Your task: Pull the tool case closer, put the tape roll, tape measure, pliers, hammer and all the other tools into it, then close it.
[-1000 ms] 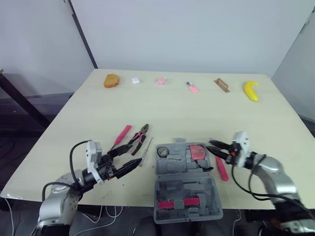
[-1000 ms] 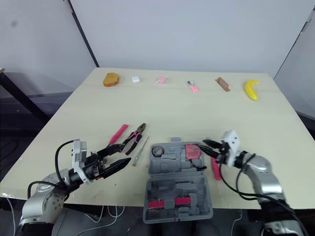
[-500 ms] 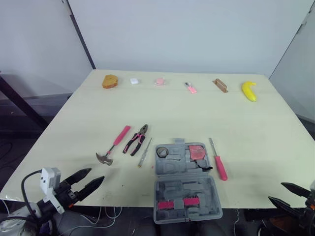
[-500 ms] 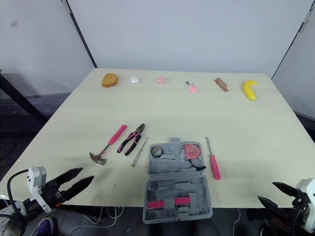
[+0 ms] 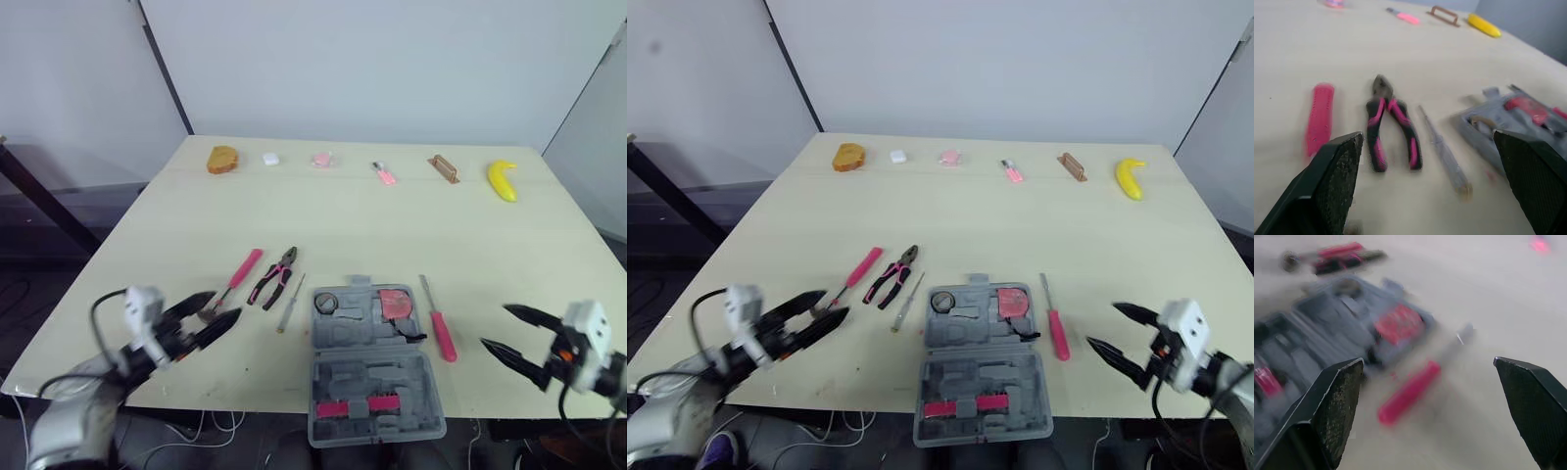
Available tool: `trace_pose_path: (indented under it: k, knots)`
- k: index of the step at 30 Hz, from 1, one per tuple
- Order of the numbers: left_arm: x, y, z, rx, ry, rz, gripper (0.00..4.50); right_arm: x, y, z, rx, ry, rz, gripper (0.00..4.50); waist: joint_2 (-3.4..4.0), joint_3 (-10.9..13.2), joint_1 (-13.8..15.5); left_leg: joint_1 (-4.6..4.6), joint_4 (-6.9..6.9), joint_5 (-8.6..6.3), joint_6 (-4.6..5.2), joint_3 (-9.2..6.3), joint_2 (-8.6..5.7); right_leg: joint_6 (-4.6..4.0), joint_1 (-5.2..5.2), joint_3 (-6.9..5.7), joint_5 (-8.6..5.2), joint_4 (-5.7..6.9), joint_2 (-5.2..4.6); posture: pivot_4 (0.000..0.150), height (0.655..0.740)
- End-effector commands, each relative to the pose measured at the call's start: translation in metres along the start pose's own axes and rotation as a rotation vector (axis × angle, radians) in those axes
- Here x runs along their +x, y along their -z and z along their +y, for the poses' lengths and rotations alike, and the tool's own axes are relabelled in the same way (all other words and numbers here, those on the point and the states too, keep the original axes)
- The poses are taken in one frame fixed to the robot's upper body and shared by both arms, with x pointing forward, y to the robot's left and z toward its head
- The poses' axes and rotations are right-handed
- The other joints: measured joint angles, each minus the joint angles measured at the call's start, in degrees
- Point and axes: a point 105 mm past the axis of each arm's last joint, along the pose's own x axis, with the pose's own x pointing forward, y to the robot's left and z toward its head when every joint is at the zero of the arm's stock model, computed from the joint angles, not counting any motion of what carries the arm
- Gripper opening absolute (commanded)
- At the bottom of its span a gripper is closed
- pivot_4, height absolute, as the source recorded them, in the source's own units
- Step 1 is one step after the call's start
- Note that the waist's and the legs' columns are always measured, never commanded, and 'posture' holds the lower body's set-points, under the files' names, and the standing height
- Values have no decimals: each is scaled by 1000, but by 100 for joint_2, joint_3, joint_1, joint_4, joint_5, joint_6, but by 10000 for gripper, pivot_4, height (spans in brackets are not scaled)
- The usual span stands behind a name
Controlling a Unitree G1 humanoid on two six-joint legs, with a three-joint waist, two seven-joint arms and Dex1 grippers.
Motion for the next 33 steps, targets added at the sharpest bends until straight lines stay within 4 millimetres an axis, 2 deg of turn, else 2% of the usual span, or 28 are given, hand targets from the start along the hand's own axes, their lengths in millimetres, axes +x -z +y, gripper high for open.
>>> trace_pose_path:
  k: [1, 4, 7, 11, 16, 22, 24, 33]
  knots:
    - [19, -21, 11, 52, -163, 131, 45000, 13, -45, 13, -46, -151, -104, 44760, -2, 0, 9, 0, 0, 0, 0, -6, 0, 9, 2, 3, 5, -1, 8, 1500, 7400]
    - [34, -28, 16, 87, -223, 200, 45000, 19, -60, 19, -51, -218, -113, 44760, -5, 3, 15, -3, -10, -1, -2, -16, 2, 11, 1, 1, 5, -3, 21, 1500, 7400]
    - [51, -27, 25, 95, -303, 285, 45000, 24, -67, 19, -72, -234, -114, 44760, -7, 10, 24, -4, -13, -1, -3, -16, 1, 15, 1, 2, -2, -5, 24, 1500, 7400]
    - [73, -20, 25, 70, -329, 363, 45000, 24, -68, 21, -73, -235, -99, 44760, -25, 21, 60, -11, -11, -1, -3, -17, 0, 16, -4, 1, -1, -6, 26, 1500, 7400]
    - [88, -10, 27, 64, -364, 406, 45000, 21, -65, 25, -74, -227, -74, 44760, -29, 24, 83, -11, -7, 0, -4, -15, -2, 17, -3, 5, -1, -4, 25, 1500, 7400]
    - [111, -1, 16, 73, -358, 471, 45000, 17, -67, 26, -82, -186, -68, 44760, -34, 27, 119, -13, -4, 0, -5, -20, -4, 17, -3, 2, 0, -1, 26, 1500, 7400]
    - [114, 4, 17, 81, -375, 536, 45000, 16, -67, 27, -88, -173, -65, 44760, -35, 27, 131, -15, -3, 0, -5, -26, -8, 18, -1, -2, 0, -1, 26, 1500, 7400]
    - [122, 23, 23, 26, -397, 633, 45000, 16, -66, 27, -85, -154, -60, 44760, -35, 28, 116, -18, -1, 1, -5, -36, -9, 18, -1, -5, 0, 0, 29, 1500, 7400]
